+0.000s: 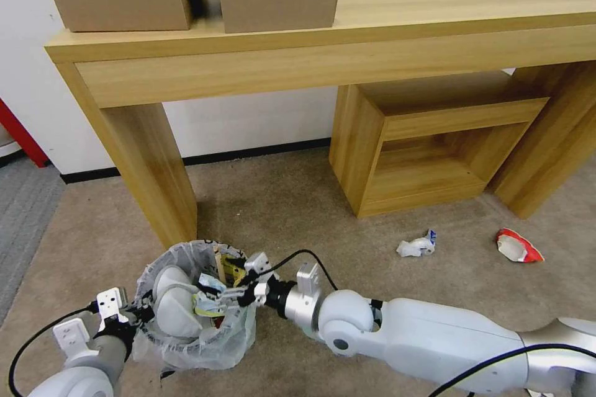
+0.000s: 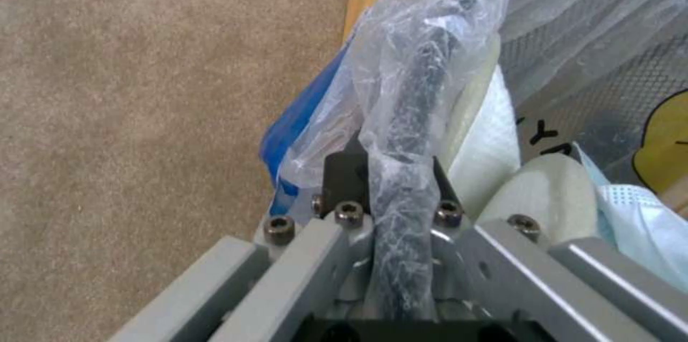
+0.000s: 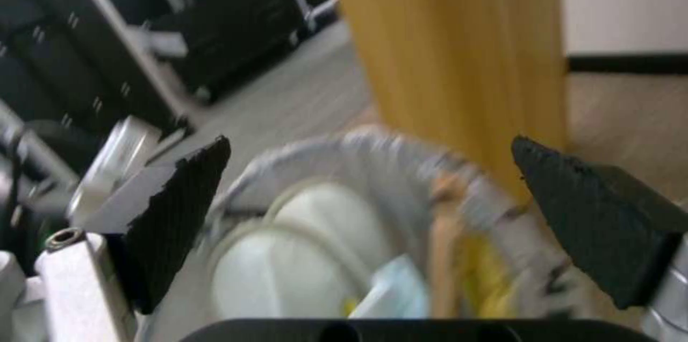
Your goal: Pick up the trash bin and place the garbage on the floor into it.
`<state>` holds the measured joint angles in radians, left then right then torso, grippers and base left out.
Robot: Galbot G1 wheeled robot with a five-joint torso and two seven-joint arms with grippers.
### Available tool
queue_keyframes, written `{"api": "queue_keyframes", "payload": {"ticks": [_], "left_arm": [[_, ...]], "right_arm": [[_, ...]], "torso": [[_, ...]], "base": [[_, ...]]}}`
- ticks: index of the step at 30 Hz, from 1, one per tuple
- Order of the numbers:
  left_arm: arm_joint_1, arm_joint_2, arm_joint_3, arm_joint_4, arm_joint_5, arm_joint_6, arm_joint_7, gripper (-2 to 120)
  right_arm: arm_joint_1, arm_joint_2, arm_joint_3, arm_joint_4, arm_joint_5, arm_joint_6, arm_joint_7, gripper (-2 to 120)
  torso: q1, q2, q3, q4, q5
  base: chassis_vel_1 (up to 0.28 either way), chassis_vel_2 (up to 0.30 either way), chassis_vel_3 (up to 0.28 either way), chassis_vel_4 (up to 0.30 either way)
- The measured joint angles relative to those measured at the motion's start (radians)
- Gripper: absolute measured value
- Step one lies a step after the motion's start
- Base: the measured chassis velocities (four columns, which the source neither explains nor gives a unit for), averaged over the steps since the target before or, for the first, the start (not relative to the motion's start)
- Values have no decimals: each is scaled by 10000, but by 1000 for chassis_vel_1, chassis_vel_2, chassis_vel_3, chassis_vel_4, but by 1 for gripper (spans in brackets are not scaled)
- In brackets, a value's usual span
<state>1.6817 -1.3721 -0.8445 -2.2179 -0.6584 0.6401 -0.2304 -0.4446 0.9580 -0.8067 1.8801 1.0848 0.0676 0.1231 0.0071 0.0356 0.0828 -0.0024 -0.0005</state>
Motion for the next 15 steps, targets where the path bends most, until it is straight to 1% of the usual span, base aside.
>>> {"api": "queue_keyframes", "payload": {"ticks": [1, 5, 6, 9, 10, 12, 13, 15], "left_arm": [[0, 0, 0, 0, 0, 0, 0, 1], [62, 51, -8, -41, 2, -1, 3, 1], [62, 51, -8, -41, 2, -1, 3, 1], [132, 105, -18, -91, 5, -5, 13, 1], [132, 105, -18, -91, 5, -5, 13, 1], [206, 131, -33, -132, 23, -18, 28, 1], [206, 131, -33, -132, 23, -18, 28, 1], [309, 105, -80, -201, 76, -43, 52, 1]], "right_arm": [[0, 0, 0, 0, 0, 0, 0, 100], [-476, -235, 1411, 259, 39, 23, 244, 100], [-476, -235, 1411, 259, 39, 23, 244, 100], [-857, -467, 2683, 427, 94, -111, 558, 100], [-857, -467, 2683, 427, 94, -111, 558, 100], [-1042, -629, 3246, 480, 47, -155, 787, 100], [-1042, -629, 3246, 480, 47, -155, 787, 100], [-1110, -808, 3497, 432, -95, -165, 1107, 100]], "torso": [[0, 0, 0, 0, 0], [0, 0, 0, -1, 1], [0, 0, 0, -1, 1], [0, 0, 0, -1, 0], [0, 0, 0, -1, 0], [0, 0, 0, -2, 1], [0, 0, 0, -2, 1], [0, -1, -1, -1, 0]], "base": [[0, 0, 0, 0], [0, 0, 0, 0], [0, 0, 0, 0], [0, 0, 0, 0], [0, 0, 0, 0], [0, 0, 0, 0], [0, 0, 0, 0], [0, 0, 0, 0]]}}
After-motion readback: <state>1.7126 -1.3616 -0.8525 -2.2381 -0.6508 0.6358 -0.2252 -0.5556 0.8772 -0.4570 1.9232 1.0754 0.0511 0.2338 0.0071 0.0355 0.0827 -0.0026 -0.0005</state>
